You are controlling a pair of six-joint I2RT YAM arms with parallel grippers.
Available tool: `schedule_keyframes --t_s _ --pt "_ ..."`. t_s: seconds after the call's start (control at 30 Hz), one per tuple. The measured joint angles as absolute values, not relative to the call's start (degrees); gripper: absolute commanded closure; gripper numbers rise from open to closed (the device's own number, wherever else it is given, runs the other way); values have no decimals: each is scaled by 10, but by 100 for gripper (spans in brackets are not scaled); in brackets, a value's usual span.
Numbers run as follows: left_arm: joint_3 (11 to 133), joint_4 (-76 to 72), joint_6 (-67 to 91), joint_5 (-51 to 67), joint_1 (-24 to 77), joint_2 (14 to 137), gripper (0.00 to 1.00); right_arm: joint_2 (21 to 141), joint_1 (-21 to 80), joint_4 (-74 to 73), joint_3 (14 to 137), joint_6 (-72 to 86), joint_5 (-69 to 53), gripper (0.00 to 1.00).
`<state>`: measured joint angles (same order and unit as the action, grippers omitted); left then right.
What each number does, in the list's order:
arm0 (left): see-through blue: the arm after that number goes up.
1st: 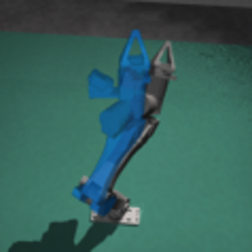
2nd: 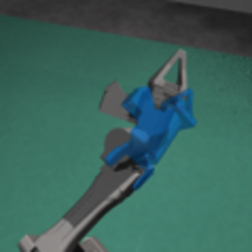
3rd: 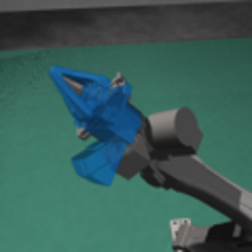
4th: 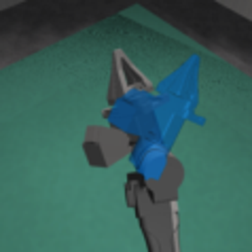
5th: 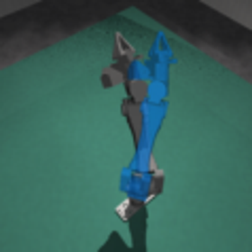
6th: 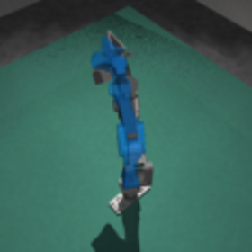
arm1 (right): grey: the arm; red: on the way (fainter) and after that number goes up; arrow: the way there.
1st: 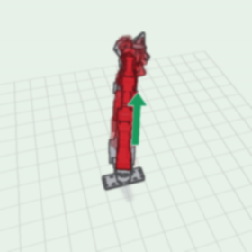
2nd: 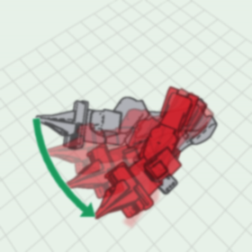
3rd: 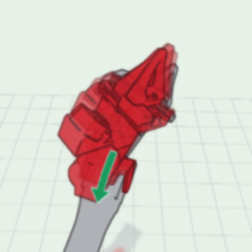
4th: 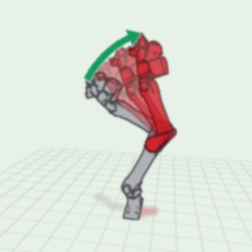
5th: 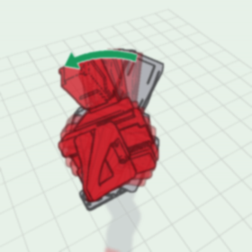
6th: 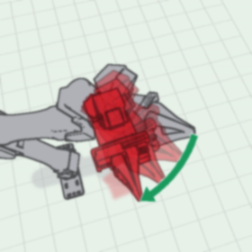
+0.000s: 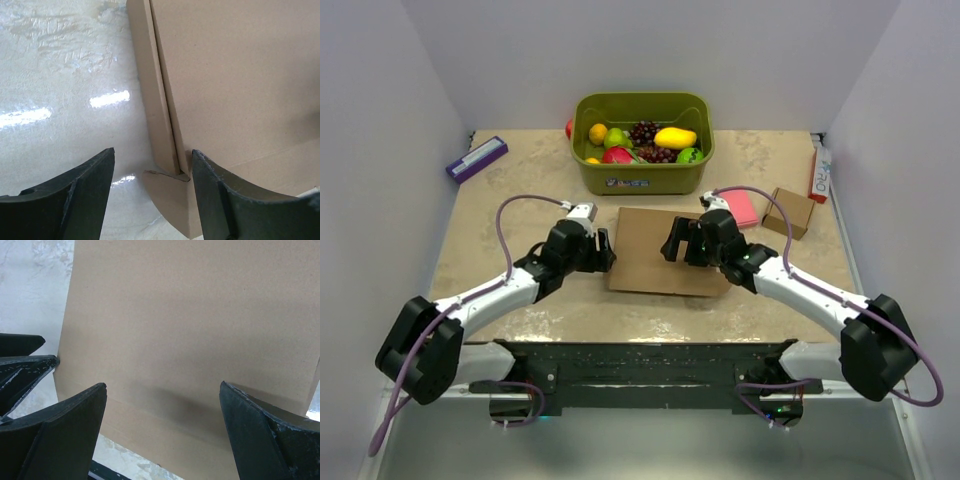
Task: Fold the paper box
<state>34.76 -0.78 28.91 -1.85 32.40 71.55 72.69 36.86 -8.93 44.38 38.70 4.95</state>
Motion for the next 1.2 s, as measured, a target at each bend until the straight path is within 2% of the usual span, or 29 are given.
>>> schedule_keyframes --t_s 0.8,0.93,0.97,1.07,1.2 --pt "312 -65 309 -19 324 742 34 741 369 -47 407 409 66 2" --pt "312 -63 309 -19 324 739 25 739 369 -49 407 409 66 1" --pt "312 -58 309 -19 324 737 19 737 369 -51 408 408 66 1" --pt "314 -32 304 -19 324 723 11 722 369 -75 411 397 61 1" --pt "355 31 284 -19 322 700 6 651 369 -124 439 370 32 1"
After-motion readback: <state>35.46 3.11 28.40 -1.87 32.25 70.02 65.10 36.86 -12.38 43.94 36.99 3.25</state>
